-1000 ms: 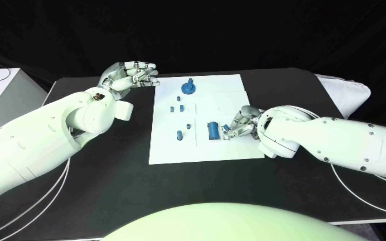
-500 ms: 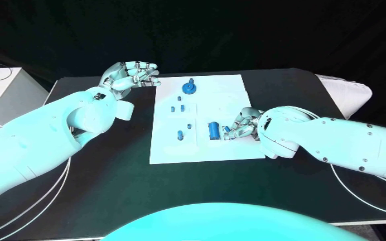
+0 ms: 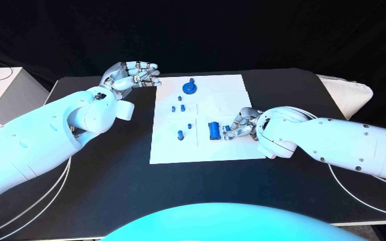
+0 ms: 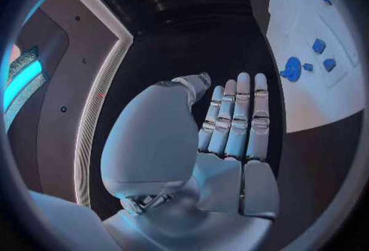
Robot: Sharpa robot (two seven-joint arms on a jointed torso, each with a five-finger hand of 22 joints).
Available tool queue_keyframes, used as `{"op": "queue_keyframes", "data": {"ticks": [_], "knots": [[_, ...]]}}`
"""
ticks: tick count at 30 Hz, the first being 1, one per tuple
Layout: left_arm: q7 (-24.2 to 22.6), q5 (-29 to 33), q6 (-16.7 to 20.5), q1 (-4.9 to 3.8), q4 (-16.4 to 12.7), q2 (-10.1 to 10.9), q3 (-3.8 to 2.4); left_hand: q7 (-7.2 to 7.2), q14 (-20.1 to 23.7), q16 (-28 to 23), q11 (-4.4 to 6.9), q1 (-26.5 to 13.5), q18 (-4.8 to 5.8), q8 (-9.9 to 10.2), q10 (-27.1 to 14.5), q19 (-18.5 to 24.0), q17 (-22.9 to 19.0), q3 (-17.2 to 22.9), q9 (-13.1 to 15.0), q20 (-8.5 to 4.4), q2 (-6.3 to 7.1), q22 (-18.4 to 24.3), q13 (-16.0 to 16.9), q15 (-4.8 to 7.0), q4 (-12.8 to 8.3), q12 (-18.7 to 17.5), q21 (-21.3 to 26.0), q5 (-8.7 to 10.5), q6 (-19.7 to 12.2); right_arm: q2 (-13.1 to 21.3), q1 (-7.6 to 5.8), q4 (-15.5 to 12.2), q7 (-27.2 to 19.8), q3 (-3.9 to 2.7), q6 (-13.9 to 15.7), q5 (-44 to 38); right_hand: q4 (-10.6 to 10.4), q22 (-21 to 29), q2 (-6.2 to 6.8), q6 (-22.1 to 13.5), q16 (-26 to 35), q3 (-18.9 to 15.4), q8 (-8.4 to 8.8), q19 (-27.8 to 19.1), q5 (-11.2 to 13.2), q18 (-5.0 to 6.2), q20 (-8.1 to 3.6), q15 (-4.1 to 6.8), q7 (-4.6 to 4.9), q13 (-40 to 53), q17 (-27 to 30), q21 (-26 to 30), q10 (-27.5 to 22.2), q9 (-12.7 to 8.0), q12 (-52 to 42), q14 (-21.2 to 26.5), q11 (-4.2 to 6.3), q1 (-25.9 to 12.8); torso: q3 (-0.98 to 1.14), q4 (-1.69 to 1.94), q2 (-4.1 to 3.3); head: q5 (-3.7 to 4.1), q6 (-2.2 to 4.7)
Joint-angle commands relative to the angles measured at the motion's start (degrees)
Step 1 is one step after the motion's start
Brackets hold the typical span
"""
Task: Assemble the parts on the task board
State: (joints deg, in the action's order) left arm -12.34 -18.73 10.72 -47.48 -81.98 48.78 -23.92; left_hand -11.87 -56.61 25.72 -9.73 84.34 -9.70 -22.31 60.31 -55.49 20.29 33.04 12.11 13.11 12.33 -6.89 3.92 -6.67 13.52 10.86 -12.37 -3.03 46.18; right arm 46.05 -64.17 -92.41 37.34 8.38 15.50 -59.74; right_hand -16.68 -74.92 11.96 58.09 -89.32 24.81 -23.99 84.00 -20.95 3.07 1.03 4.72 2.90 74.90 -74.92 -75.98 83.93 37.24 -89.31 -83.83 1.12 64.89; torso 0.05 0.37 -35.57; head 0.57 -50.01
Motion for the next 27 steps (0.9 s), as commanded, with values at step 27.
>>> {"op": "queue_keyframes", "data": {"ticks": [27], "knots": [[-0.2,0.0,-1.0,-0.03,0.2,-0.3,-0.02,-1.74,0.3,0.2,-0.03,-0.5,-0.7,-0.3,-0.5,-0.5,0.1,0.0,-0.1,0.0,0.0,0.1,-0.1,0.05,0.4,0.3,0.4,-0.05,-0.4,-0.5,0.26,-0.4,-1.9,0.01,1.1,-0.1,1.2,-7.8,-2.06,0.2,-0.1,-1.5,0.29,3.7,-1.3,-0.22,-0.11,0.21,0.17,14.8,-13.7,0.2,5.8,-0.3,-0.3,-5.9,0.03,-0.5,-0.01,-0.05,0.13,-0.06,0.01]]}}
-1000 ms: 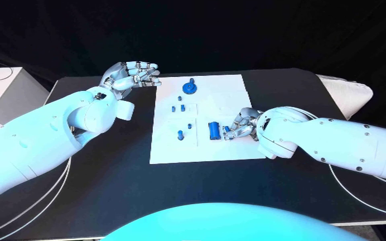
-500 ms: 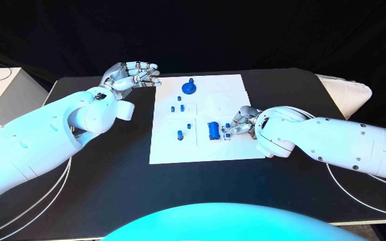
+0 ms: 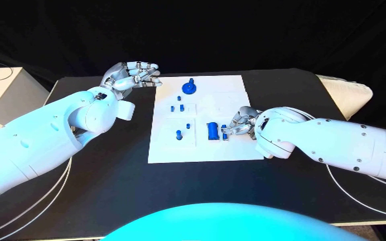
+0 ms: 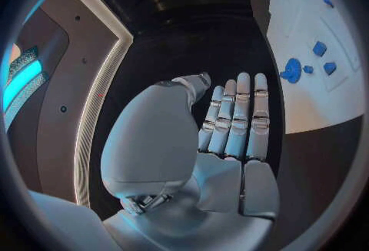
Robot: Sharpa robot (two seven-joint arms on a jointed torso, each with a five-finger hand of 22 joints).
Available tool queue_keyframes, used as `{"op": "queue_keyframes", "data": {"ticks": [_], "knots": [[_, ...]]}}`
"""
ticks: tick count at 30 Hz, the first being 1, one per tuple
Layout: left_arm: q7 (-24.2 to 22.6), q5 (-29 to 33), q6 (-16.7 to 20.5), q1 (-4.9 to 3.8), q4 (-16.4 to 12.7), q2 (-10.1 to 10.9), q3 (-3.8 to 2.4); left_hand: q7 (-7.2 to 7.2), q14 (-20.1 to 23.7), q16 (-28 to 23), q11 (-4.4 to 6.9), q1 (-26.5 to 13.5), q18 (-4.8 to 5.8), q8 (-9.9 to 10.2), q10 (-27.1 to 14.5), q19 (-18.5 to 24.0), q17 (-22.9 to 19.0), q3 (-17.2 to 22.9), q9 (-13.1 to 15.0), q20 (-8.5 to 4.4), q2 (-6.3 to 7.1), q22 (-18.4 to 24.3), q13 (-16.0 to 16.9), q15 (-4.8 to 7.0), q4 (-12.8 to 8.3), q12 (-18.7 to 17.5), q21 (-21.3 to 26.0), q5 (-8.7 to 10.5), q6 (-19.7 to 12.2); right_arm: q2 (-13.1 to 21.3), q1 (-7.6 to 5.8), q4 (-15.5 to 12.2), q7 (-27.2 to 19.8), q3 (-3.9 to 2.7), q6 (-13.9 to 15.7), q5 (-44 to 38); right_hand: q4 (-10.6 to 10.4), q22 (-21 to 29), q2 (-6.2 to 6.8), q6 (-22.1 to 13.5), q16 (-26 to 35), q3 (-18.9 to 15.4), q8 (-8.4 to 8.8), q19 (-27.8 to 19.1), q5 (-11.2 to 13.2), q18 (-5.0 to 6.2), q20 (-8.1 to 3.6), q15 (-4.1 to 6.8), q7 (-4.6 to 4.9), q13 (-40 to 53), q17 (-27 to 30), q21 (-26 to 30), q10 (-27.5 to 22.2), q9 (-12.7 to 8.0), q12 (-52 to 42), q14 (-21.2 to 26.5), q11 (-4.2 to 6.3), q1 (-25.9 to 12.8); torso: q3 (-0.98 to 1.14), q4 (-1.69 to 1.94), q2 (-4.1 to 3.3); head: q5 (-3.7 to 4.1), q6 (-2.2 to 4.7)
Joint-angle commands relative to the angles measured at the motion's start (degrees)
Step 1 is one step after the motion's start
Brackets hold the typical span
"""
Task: Assemble the parts on the task board
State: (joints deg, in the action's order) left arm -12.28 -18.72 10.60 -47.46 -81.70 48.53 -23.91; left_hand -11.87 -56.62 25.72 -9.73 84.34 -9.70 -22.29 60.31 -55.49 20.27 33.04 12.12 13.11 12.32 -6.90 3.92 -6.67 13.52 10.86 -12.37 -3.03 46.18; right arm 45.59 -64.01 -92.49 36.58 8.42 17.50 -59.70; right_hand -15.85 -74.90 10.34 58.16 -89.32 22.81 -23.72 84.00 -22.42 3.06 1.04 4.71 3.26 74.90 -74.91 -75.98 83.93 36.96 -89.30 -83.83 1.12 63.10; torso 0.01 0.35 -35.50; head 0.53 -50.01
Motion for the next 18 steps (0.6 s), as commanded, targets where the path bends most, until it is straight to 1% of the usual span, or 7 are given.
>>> {"op": "queue_keyframes", "data": {"ticks": [1,3,8,13,16,17,18], "knots": [[-0.3,0.0,-0.8,-0.04,-0.1,-0.1,-0.03,-1.74,0.3,0.2,-0.03,-0.5,-0.69,-0.3,-0.5,-0.5,0.1,0.0,-0.1,0.0,0.01,0.1,-0.1,0.04,0.5,0.3,0.4,-0.05,-0.4,0.0,0.11,-0.3,-1.1,-0.03,-0.9,-0.2,0.7,-7.8,-1.07,0.1,-0.1,1.1,-0.06,3.7,0.3,-0.22,-0.17,0.3,-0.29,14.8,-13.7,0.2,5.8,0.0,-0.2,-5.9,0.13,2.3,0.04,-0.04,0.03,-0.02,0.01],[-0.3,0.0,-0.9,-0.04,-0.1,0.0,-0.03,-1.74,0.3,0.2,-0.03,-0.5,-0.69,-0.3,-0.5,-0.5,0.1,0.0,-0.1,0.0,0.01,0.1,-0.1,0.04,0.5,0.3,0.4,-0.05,-0.4,0.1,0.14,-0.3,-1.1,-0.03,-1.0,-0.3,1.0,-7.9,-1.34,0.1,-0.1,1.6,-0.1,3.7,0.5,-0.23,-0.21,0.33,-0.33,14.8,-13.7,0.2,5.8,0.0,-0.3,-5.9,0.16,3.0,0.05,-0.06,0.02,-0.01,0.01],[-0.3,0.0,-0.9,-0.04,-0.1,0.0,-0.03,-1.74,0.3,0.2,-0.03,-0.5,-0.69,-0.3,-0.5,-0.5,0.1,0.0,-0.1,0.0,0.01,0.1,-0.1,0.04,0.5,0.3,0.4,-0.05,-0.4,0.5,0.22,-0.6,-1.4,-0.03,0.0,-0.7,1.1,-7.9,-1.28,0.0,-0.1,1.6,-0.11,3.7,0.6,-0.22,-0.22,0.34,-0.3,14.8,-13.7,0.3,5.8,0.0,-0.3,-5.9,0.16,3.1,0.09,-0.02,-0.02,0.0,0.01],[-0.3,0.0,-0.8,-0.04,-0.1,0.0,-0.03,-1.74,0.3,0.2,-0.03,-0.5,-0.69,-0.3,-0.5,-0.5,0.1,0.0,-0.1,0.0,0.01,0.1,-0.1,0.04,0.5,0.3,0.4,-0.05,-0.4,1.5,0.28,-1.0,-3.4,-0.03,2.9,-1.8,-0.2,-7.7,1.01,-0.7,-0.1,0.0,0.2,3.6,1.6,-0.19,-0.09,0.05,0.21,14.4,-13.7,0.6,5.4,-0.1,0.3,-5.9,-0.26,1.4,0.11,-0.01,-0.06,-0.01,0.01],[-0.3,0.0,-0.8,-0.04,-0.1,0.0,-0.03,-1.74,0.3,0.2,-0.03,-0.5,-0.69,-0.3,-0.5,-0.5,0.1,0.0,-0.1,0.0,0.01,0.1,-0.1,0.04,0.5,0.3,0.4,-0.05,-0.4,2.2,0.3,-1.2,-5.6,-0.03,5.2,-2.2,-0.5,-7.7,1.83,-1.2,-0.1,-0.8,0.55,3.6,1.7,-0.2,0.05,-0.18,0.52,14.2,-13.7,0.7,5.2,-0.3,0.6,-5.9,-0.53,1.0,0.1,0.01,-0.07,-0.09,0.01],[-0.3,0.0,-0.8,-0.04,-0.1,0.0,-0.03,-1.74,0.3,0.2,-0.03,-0.5,-0.69,-0.3,-0.5,-0.5,0.1,0.0,-0.1,0.0,0.01,0.1,-0.1,0.04,0.5,0.3,0.4,-0.05,-0.4,2.4,0.3,-1.2,-6.2,-0.03,5.7,-2.2,-0.5,-7.8,2.16,-1.9,-0.1,-1.2,1.0,3.6,1.5,-0.21,0.18,-0.35,0.81,14.1,-13.8,0.7,5.1,-0.5,0.8,-5.9,-0.76,1.0,0.1,0.01,-0.07,-0.09,0.01],[-0.3,0.0,-0.8,-0.04,-0.1,0.0,-0.03,-1.74,0.3,0.2,-0.03,-0.5,-0.69,-0.3,-0.5,-0.5,0.1,0.0,-0.1,0.0,0.01,0.1,-0.1,0.04,0.5,0.3,0.4,-0.05,-0.4,2.6,0.31,-1.3,-7.2,-0.03,6.6,-2.3,-0.5,-7.8,2.17,-2.0,-0.1,-1.2,1.05,3.6,1.5,-0.21,0.19,-0.37,0.84,14.1,-13.8,0.7,5.0,-0.5,0.8,-5.9,-0.79,1.0,0.12,0.0,-0.08,-0.08,0.01]]}}
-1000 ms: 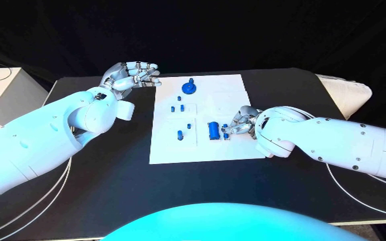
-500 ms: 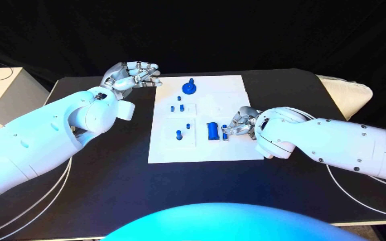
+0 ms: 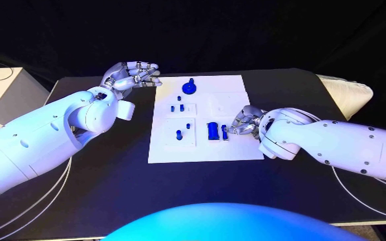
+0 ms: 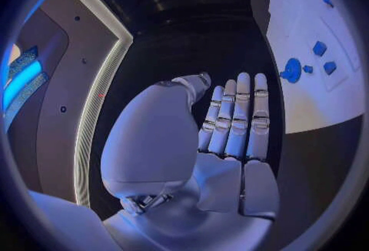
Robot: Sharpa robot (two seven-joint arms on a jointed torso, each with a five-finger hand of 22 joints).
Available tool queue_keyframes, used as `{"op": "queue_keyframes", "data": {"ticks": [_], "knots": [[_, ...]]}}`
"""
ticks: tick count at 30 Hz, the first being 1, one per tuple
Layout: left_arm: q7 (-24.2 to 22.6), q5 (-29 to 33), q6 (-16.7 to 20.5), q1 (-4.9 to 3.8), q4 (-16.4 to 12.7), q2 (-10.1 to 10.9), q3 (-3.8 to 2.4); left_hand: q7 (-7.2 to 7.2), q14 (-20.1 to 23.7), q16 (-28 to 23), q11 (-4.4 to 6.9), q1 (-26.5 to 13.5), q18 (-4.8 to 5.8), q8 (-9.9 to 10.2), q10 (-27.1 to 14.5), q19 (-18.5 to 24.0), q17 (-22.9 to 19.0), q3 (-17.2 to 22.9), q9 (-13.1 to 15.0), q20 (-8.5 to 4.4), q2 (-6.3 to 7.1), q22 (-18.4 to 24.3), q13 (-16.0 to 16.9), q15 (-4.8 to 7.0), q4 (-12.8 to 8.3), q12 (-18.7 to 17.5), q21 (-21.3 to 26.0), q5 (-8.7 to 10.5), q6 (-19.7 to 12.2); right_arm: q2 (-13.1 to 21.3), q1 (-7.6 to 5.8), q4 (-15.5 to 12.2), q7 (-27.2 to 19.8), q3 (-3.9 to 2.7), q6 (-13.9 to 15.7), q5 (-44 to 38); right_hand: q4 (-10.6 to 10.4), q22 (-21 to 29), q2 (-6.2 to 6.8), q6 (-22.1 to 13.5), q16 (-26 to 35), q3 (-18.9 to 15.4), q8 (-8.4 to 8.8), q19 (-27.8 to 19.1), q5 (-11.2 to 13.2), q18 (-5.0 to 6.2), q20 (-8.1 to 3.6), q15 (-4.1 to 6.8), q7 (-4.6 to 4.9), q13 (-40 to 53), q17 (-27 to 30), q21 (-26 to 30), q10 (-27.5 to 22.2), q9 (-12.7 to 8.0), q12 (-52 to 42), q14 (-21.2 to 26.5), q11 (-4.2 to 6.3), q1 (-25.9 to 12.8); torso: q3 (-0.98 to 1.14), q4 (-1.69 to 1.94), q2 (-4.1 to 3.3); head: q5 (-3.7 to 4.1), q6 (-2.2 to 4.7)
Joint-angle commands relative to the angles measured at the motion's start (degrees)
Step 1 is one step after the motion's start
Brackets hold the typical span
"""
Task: Assemble the parts on the task board
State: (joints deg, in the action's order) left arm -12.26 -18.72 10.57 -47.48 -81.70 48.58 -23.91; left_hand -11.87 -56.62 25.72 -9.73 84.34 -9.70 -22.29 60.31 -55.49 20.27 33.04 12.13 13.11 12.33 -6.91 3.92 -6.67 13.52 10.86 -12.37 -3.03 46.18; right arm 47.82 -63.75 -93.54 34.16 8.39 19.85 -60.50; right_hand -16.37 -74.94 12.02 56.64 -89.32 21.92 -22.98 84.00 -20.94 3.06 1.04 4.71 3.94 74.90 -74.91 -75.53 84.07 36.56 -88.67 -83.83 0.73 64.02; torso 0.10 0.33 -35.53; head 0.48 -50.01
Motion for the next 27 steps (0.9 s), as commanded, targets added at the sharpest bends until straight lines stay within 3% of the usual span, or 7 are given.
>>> {"op": "queue_keyframes", "data": {"ticks": [1,4,7,8,9,16,27], "knots": [[-0.3,0.0,-0.8,-0.03,-0.1,-0.1,-0.03,-1.74,0.3,0.2,-0.03,-0.5,-0.7,-0.3,-0.5,-0.5,0.1,0.0,-0.1,0.0,0.0,0.1,-0.1,0.04,0.5,0.3,0.4,-0.05,-0.4,0.6,0.06,-0.3,-5.9,-0.01,5.1,-1.5,0.1,-7.7,0.66,-1.0,-0.1,-0.6,0.72,3.6,0.0,-0.21,0.33,-0.57,0.43,13.9,-13.8,0.3,4.8,-0.3,0.4,-5.9,-0.64,0.3,0.04,0.02,-0.04,0.0,0.01],[-0.4,0.0,-0.8,-0.02,-0.1,-0.1,-0.03,-1.74,0.3,0.2,-0.03,-0.5,-0.7,-0.3,-0.5,-0.5,0.1,0.0,-0.1,0.0,0.0,0.1,-0.1,0.04,0.5,0.3,0.4,-0.05,-0.4,1.2,0.15,-0.5,-9.6,-0.01,7.5,-1.7,0.9,-7.9,0.99,-3.5,-0.2,-1.1,2.88,3.6,0.5,-0.3,0.98,-1.47,1.66,13.8,-14.0,0.1,4.6,-1.3,0.6,-6.0,-1.71,2.7,0.04,-0.04,-0.01,0.05,0.01],[-0.4,0.0,-0.8,-0.02,0.0,-0.1,-0.03,-1.74,0.3,0.2,-0.03,-0.5,-0.7,-0.3,-0.5,-0.5,0.1,0.0,-0.1,0.0,0.0,0.1,-0.1,0.04,0.5,0.3,0.4,-0.05,-0.4,1.7,0.3,-0.7,-13.5,-0.01,8.9,-2.4,2.3,-8.1,0.87,-4.1,-0.4,-0.8,4.18,3.7,1.8,-0.36,1.4,-1.9,2.21,13.9,-14.4,-0.3,4.7,-2.0,0.4,-6.0,-2.21,5.9,0.03,-0.03,-0.01,0.14,0.01],[-0.4,0.0,-0.8,-0.02,0.0,-0.1,-0.03,-1.74,0.3,0.2,-0.03,-0.5,-0.7,-0.3,-0.5,-0.5,0.1,0.0,-0.1,0.0,0.0,0.1,-0.1,0.04,0.5,0.3,0.4,-0.05,-0.4,1.9,0.38,-0.8,-14.9,-0.01,9.3,-2.9,3.0,-8.3,0.56,-4.2,-0.4,-0.3,4.9,3.7,3.9,-0.38,1.56,-2.18,2.47,14.0,-14.5,-0.5,4.7,-2.5,0.3,-6.0,-2.46,7.4,0.03,-0.03,0.0,0.16,0.01],[-0.4,0.0,-0.8,-0.02,0.0,-0.1,-0.03,-1.74,0.3,0.2,-0.03,-0.5,-0.7,-0.3,-0.5,-0.5,0.1,0.0,-0.1,0.0,0.0,0.1,-0.1,0.04,0.5,0.3,0.4,-0.05,-0.4,2.0,0.48,-0.9,-16.7,-0.01,9.7,-3.8,4.8,-8.5,-0.11,-4.1,-0.5,1.3,6.02,3.7,8.7,-0.43,1.88,-2.34,2.73,14.1,-14.7,-0.8,4.8,-3.5,0.2,-6.1,-2.65,10.9,0.05,-0.06,0.0,0.16,0.01],[-0.4,0.0,-0.8,-0.02,0.0,-0.1,-0.03,-1.74,0.3,0.2,-0.03,-0.5,-0.7,-0.3,-0.5,-0.5,0.1,0.0,-0.1,0.0,0.0,0.1,-0.1,0.04,0.5,0.3,0.4,-0.05,-0.4,2.2,1.21,-0.8,-19.9,-0.01,10.2,-9.5,9.7,-8.9,-0.68,-2.4,-0.6,6.9,8.59,3.7,9.7,-0.49,2.38,-2.74,3.37,14.2,-14.8,-1.3,5.0,-6.7,-0.1,-6.1,-3.22,16.9,-0.01,-0.02,0.01,0.28,0.01],[-0.4,0.0,-0.8,-0.02,0.0,-0.1,-0.03,-1.74,0.3,0.2,-0.03,-0.5,-0.7,-0.3,-0.5,-0.5,0.1,0.0,-0.1,0.0,0.0,0.1,-0.1,0.04,0.5,0.3,0.4,-0.05,-0.4,1.1,3.18,0.9,-18.7,0.0,9.7,-14.0,12.5,-9.2,-1.99,1.0,-0.6,10.6,8.68,3.7,10.0,-0.52,2.02,-2.05,2.9,14.5,-15.0,-1.7,5.3,-8.3,-0.5,-6.1,-2.88,17.9,-0.01,0.11,-0.04,0.25,0.01]]}}
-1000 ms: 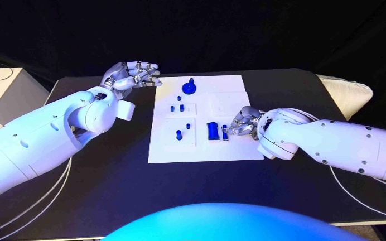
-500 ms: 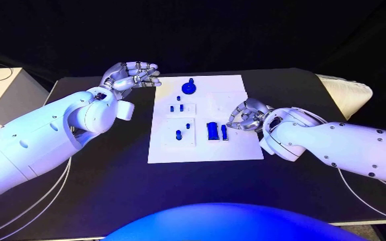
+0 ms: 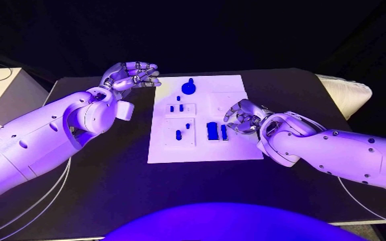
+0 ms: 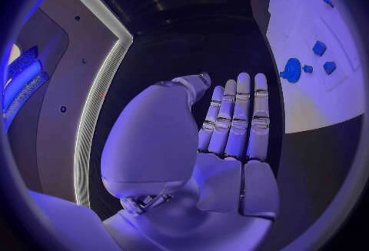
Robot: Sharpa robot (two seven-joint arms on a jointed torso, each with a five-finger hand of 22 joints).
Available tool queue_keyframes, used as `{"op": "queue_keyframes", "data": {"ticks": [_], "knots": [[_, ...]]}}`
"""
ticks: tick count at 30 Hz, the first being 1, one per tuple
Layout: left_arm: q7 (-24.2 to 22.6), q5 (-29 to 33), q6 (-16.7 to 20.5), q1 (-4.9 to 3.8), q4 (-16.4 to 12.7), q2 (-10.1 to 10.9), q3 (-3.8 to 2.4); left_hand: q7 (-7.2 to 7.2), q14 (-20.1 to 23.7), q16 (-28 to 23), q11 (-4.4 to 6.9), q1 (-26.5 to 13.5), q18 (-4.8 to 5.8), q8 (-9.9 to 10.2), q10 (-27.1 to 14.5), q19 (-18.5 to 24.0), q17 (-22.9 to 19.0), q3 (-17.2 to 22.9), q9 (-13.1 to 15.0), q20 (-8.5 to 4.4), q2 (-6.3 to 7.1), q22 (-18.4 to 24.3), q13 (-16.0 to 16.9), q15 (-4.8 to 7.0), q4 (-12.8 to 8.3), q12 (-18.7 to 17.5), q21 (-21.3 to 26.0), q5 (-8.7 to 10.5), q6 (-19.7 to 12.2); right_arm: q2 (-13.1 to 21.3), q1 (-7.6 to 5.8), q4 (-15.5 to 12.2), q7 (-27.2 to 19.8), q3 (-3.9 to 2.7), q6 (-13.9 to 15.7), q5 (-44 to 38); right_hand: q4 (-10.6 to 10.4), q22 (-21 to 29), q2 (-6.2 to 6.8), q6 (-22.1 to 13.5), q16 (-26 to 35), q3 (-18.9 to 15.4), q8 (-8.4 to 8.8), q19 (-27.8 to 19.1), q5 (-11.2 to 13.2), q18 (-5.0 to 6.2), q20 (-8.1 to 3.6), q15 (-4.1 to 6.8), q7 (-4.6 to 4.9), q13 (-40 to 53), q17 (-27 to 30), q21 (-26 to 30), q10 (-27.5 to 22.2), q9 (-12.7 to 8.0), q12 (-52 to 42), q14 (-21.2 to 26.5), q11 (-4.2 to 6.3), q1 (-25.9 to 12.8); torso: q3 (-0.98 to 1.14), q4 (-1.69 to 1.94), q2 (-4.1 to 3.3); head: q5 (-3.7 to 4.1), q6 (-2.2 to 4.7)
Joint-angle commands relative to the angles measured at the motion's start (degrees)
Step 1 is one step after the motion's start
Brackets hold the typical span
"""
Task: Assemble the parts on the task board
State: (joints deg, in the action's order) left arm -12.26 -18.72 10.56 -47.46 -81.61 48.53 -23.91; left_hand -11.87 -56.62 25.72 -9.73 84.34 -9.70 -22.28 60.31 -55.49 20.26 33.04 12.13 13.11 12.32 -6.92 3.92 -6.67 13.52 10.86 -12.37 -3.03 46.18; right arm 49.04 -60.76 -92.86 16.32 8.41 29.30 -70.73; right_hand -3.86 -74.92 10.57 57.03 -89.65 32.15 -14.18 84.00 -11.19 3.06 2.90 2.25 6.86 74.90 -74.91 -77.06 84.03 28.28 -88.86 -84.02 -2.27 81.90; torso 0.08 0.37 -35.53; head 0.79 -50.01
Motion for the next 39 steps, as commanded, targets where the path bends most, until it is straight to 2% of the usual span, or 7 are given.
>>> {"op": "queue_keyframes", "data": {"ticks": [1,5,21,39], "knots": [[-0.4,0.0,-0.8,-0.03,-0.1,-0.1,-0.03,-1.74,0.3,0.2,-0.03,-0.5,-0.69,-0.3,-0.5,-0.5,0.1,0.0,-0.1,0.0,0.01,0.1,-0.1,0.04,0.5,0.3,0.4,-0.05,-0.4,-0.2,0.27,0.4,-0.6,-0.02,0.3,-3.9,0.0,-9.3,-0.63,0.7,-0.3,0.5,-0.14,3.7,0.3,-0.52,0.13,0.44,-0.03,14.5,-15.0,-0.1,5.3,-0.1,-0.2,-5.9,0.14,0.0,-0.01,0.06,-0.05,-0.05,0.01],[-0.4,0.0,-0.8,-0.03,-0.1,-0.1,-0.03,-1.74,0.3,0.2,-0.03,-0.5,-0.69,-0.3,-0.5,-0.5,0.1,0.0,-0.1,0.0,0.01,0.1,-0.1,0.04,0.5,0.3,0.4,-0.05,-0.4,-0.5,0.45,0.8,0.3,-0.02,0.2,-4.3,0.0,-9.3,-0.93,1.0,-0.3,0.7,-0.22,3.7,0.3,-0.53,0.07,0.46,-0.08,14.6,-15.0,-0.2,5.4,-0.2,-0.4,-6.0,0.21,-0.4,-0.06,0.01,-0.01,-0.09,0.01],[-0.4,0.0,-0.9,-0.03,0.0,-0.1,-0.02,-1.74,0.3,0.2,-0.03,-0.5,-0.69,-0.3,-0.5,-0.5,0.1,0.0,-0.1,0.0,0.01,0.1,-0.1,0.04,0.5,0.3,0.4,-0.05,-0.4,-1.0,0.61,0.3,1.0,-0.02,-2.0,-4.0,-0.2,-9.4,-1.39,1.8,-0.3,0.6,-0.64,3.8,0.3,-0.55,-0.06,0.58,-0.48,14.7,-15.1,-0.3,5.6,-0.3,-0.6,-6.0,0.52,-2.1,0.0,-0.02,0.01,-0.22,0.01],[-0.3,0.0,-1.0,-0.03,0.0,-0.1,-0.02,-1.77,0.5,0.3,-0.06,-0.5,-0.71,-0.6,-0.7,-0.5,0.1,0.1,-0.2,0.04,0.0,0.2,-0.1,0.01,0.6,0.4,0.5,-0.04,-0.6,-1.5,0.65,0.8,2.4,-0.01,-5.9,-3.9,-0.7,-9.4,-2.35,1.9,-0.3,0.4,-1.01,3.8,0.5,-0.56,-0.24,0.83,-0.88,14.8,-15.1,-0.3,5.6,-0.4,-0.6,-6.0,0.84,-3.6,-0.01,-0.03,-0.01,-0.15,0.01]]}}
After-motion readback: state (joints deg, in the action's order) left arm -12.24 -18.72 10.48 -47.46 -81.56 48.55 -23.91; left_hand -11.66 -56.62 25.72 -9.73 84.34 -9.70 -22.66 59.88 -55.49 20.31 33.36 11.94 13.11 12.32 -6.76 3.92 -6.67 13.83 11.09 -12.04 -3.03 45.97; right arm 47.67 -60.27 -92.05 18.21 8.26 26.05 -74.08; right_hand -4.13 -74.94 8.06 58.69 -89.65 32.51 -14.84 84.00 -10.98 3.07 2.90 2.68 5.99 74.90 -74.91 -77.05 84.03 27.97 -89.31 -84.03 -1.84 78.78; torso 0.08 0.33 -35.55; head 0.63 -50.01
